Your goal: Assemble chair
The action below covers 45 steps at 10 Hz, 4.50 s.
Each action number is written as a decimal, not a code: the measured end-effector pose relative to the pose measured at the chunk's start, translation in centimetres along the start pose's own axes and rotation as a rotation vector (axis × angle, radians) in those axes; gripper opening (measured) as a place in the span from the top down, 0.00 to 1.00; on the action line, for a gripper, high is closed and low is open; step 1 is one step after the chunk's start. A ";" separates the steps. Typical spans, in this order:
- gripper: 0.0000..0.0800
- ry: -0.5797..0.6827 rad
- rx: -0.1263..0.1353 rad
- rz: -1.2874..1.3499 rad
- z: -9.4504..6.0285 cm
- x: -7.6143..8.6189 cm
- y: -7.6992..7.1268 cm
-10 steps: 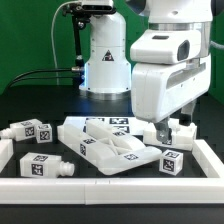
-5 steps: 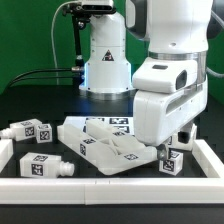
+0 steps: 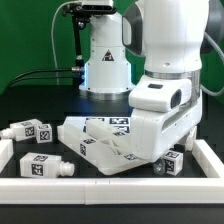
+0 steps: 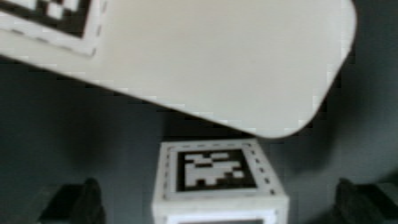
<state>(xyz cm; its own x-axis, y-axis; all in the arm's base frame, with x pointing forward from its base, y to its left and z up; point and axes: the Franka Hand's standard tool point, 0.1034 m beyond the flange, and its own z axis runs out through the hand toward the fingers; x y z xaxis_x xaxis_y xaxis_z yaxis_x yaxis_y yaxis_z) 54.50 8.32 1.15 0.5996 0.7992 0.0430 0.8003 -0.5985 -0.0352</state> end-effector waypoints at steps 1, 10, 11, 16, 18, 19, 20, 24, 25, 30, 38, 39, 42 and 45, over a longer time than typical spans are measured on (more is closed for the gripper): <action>0.22 -0.001 0.001 0.000 0.0 0.0 0.0; 0.65 -0.059 0.029 -0.118 -5.7 -5.5 0.1; 0.65 -0.060 0.029 -0.117 -5.7 -5.5 0.1; 0.65 -0.077 0.029 -0.026 -6.6 -14.2 0.6; 0.65 -0.083 0.036 0.000 -6.6 -15.1 0.4; 0.65 -0.083 0.036 -0.001 -6.6 -15.1 0.4; 0.65 -0.083 0.037 -0.001 -6.6 -15.2 0.4; 0.65 -0.109 0.052 0.107 -6.4 -20.9 -1.0; 0.65 -0.117 0.059 0.140 -6.1 -22.5 -1.4; 0.65 -0.120 0.074 0.196 -5.1 -23.7 -2.0; 0.65 -0.148 0.122 0.282 -0.9 -27.7 -4.8; 0.65 -0.147 0.121 0.280 -0.8 -27.7 -4.9; 0.65 -0.147 0.119 0.280 -0.8 -27.7 -4.9; 0.20 -0.143 0.125 0.265 -3.8 -26.4 -4.3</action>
Offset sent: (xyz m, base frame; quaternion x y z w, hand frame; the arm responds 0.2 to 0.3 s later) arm 0.0000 0.0000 0.0000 0.0000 0.0000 0.0000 1.0000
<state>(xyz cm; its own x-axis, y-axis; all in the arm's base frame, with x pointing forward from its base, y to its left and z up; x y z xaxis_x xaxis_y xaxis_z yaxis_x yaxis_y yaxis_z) 35.29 -10.40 3.93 0.7736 0.6212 -0.1249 0.6043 -0.7826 -0.1495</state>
